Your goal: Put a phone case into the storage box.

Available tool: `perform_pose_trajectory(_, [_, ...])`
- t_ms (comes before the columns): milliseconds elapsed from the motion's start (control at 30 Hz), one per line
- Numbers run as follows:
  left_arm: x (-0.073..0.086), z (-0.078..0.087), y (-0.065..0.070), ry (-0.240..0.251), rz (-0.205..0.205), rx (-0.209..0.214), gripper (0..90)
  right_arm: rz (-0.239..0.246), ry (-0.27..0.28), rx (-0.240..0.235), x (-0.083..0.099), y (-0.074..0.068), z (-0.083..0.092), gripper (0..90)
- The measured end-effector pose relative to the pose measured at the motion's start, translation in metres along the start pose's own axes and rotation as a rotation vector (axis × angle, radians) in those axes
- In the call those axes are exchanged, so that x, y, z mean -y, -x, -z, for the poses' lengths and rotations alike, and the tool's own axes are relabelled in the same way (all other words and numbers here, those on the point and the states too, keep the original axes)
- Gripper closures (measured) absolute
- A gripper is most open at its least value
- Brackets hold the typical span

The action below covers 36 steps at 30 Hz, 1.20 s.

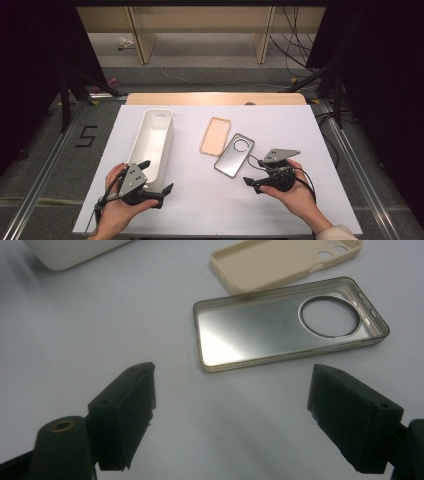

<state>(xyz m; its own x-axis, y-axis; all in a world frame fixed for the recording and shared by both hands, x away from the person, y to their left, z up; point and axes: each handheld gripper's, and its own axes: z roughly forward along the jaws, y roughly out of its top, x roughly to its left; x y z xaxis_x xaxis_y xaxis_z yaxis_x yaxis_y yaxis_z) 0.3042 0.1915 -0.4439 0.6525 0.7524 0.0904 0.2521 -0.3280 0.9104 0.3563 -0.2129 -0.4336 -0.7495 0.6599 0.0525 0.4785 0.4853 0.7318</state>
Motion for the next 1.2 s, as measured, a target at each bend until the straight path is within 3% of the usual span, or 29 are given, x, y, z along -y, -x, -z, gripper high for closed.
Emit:
perform_pose_trajectory(300, [0.0,-0.001,0.0,0.002,0.011,0.003,0.8,0.011,0.0,0.005,-0.005,-0.002,-0.009,25.2])
perform_pose_trajectory(433, [0.0,-0.001,0.0,0.003,0.007,-0.001,0.9,0.055,-0.012,0.0,-0.015,-0.006,-0.019,52.4])
perform_pose_trajectory(467, [0.0,-0.001,0.0,0.003,0.007,-0.001,0.9,0.055,-0.012,0.0,-0.015,-0.006,-0.019,52.4])
perform_pose_trajectory(500, [0.0,-0.001,0.0,0.001,0.005,-0.001,1.0,0.07,-0.03,0.008,-0.02,-0.008,-0.026,61.0])
perform_pose_trajectory(567, [0.0,-0.001,0.0,-0.001,0.001,-0.003,1.3,0.069,-0.043,0.009,-0.023,-0.009,-0.03,64.4])
perform_pose_trajectory(600, [0.0,-0.001,-0.001,0.001,0.005,-0.003,1.5,0.076,-0.073,0.009,-0.027,-0.011,-0.041,76.8])
perform_pose_trajectory(733, [0.0,-0.001,-0.001,0.002,0.007,-0.001,1.7,0.076,-0.143,0.011,-0.037,-0.013,-0.06,90.0])
perform_pose_trajectory(933, [0.001,0.0,-0.001,0.001,0.007,0.001,2.0,0.055,-0.234,0.022,-0.04,-0.008,-0.079,90.0])
perform_pose_trajectory(1067, [0.001,0.0,-0.001,0.0,0.007,0.003,2.0,0.029,-0.281,0.029,-0.037,-0.001,-0.082,90.0])
perform_pose_trajectory(1200, [0.001,0.0,0.0,0.001,0.007,0.005,2.1,0.021,-0.286,0.026,-0.037,0.0,-0.083,90.0])
